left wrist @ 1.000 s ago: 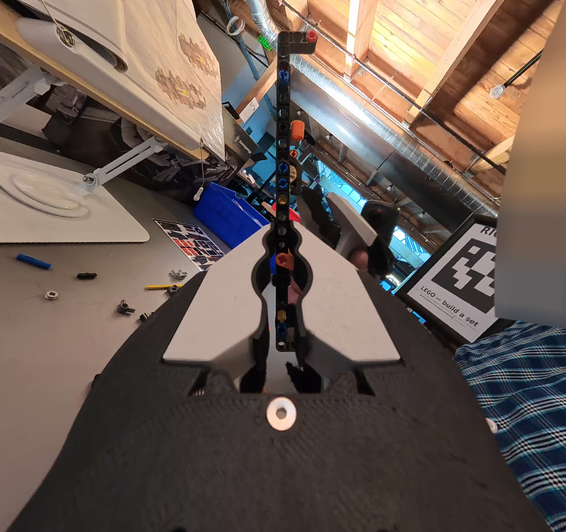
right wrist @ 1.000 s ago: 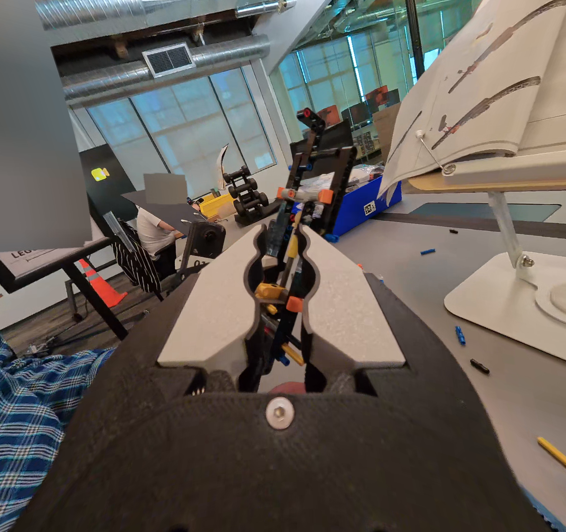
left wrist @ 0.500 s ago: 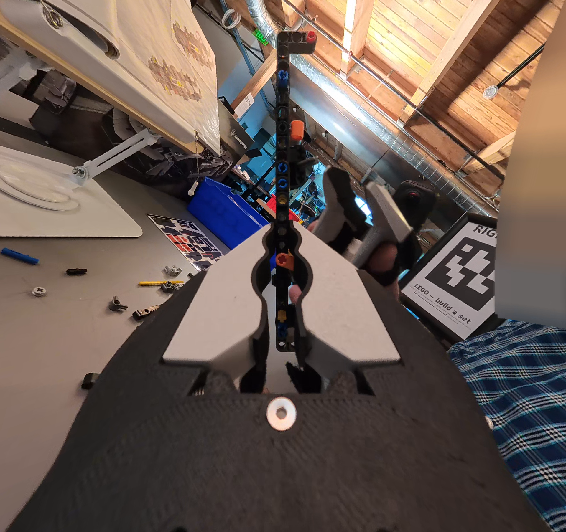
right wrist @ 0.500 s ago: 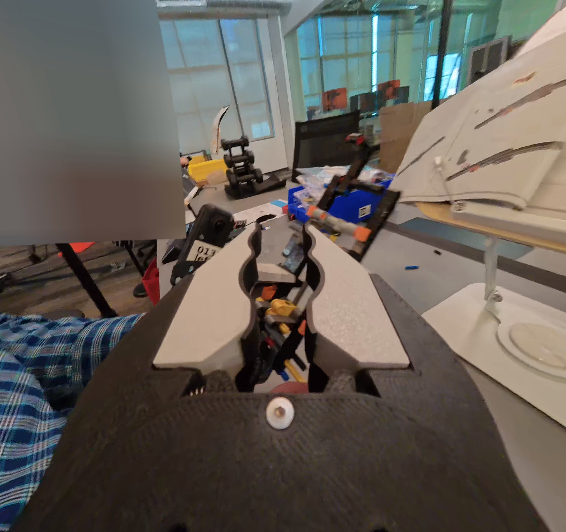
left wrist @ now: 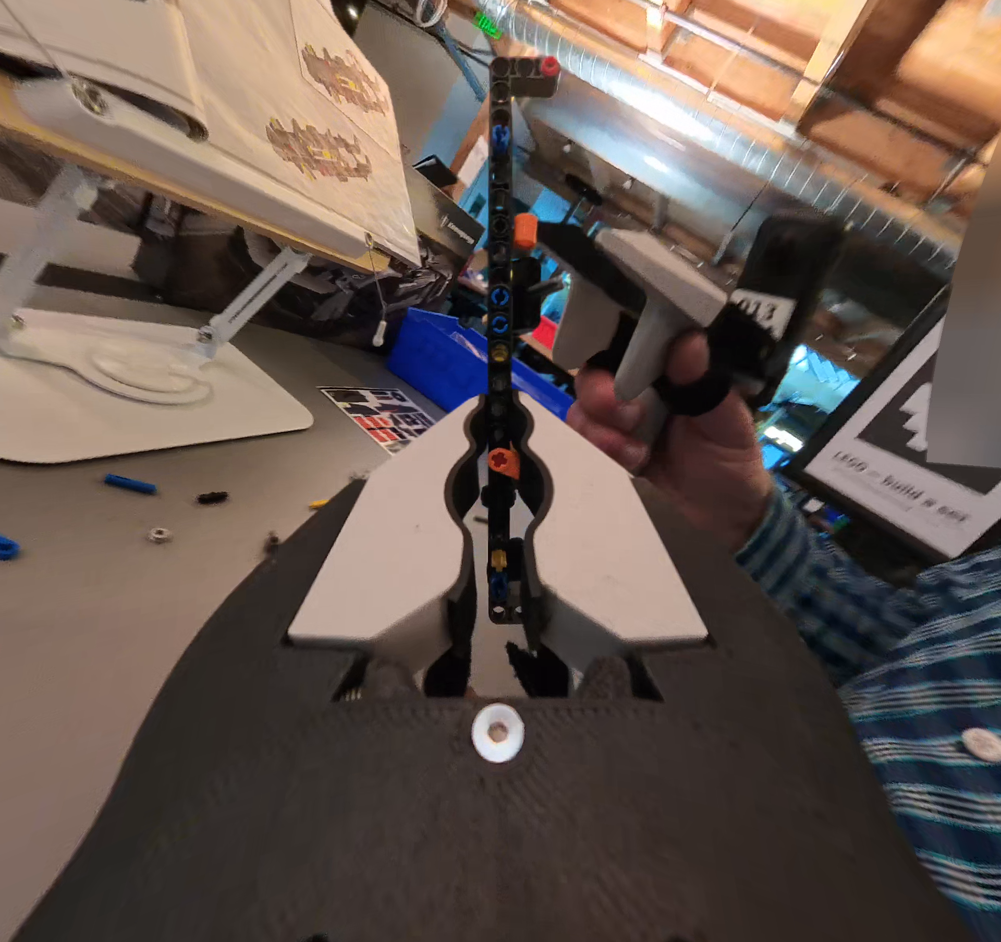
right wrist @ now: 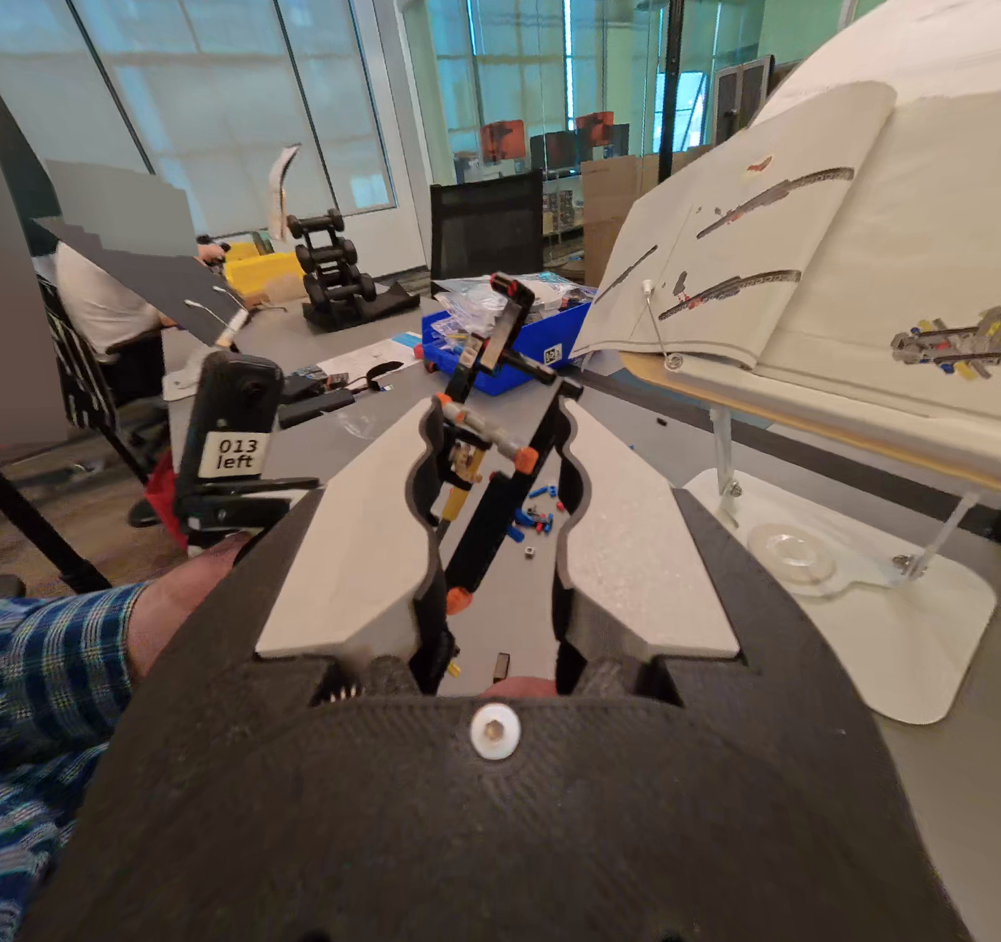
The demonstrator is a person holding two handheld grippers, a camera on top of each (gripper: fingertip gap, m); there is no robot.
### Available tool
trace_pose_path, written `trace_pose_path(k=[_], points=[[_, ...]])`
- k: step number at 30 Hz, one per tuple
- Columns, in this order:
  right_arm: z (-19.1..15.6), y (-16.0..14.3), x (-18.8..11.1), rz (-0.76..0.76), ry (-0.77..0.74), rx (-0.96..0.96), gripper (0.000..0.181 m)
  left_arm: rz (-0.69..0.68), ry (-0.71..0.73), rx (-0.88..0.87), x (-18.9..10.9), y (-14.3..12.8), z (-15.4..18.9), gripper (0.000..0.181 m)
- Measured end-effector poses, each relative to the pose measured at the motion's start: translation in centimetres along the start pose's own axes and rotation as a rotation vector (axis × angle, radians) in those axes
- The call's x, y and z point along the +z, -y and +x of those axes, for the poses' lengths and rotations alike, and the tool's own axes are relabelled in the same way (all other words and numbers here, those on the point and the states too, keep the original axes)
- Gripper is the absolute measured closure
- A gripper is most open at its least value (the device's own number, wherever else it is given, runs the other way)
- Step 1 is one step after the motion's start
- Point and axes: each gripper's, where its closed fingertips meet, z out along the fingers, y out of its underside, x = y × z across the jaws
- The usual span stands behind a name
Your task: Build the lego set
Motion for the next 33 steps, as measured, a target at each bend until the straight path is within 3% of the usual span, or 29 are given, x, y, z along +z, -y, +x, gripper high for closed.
trace_pose_path(k=[6, 9, 16, 20, 33], points=[[-0.3, 1.3, 1.2, -0.028, -0.043, -0.064, 0.135, -0.049, 0.101, 0.240, 0.3, -0.5, 0.4, 0.176], [-0.7, 1.4, 1.7, -0.042, -0.027, -0.058, 0.150, -0.068, 0.140, 0.334, 0.4, -0.8, 0.5, 0.176], [-1.1, 1.6, 1.4, -0.009, 0.032, 0.076, 0.161, -0.075, 0.240, 0.509, 0.3, -0.6, 0.2, 0.176], [-0.5, 1.6, 1.2, 0.019, 0.079, 0.197, 0.162, -0.086, 0.275, 0.575, 0.4, -0.6, 0.2, 0.175], [-0.7, 1.8, 1.0, 0.027, 0.145, 0.227, 0.167, -0.092, 0.357, 0.681, 0.5, -0.4, -0.2, 0.176]])
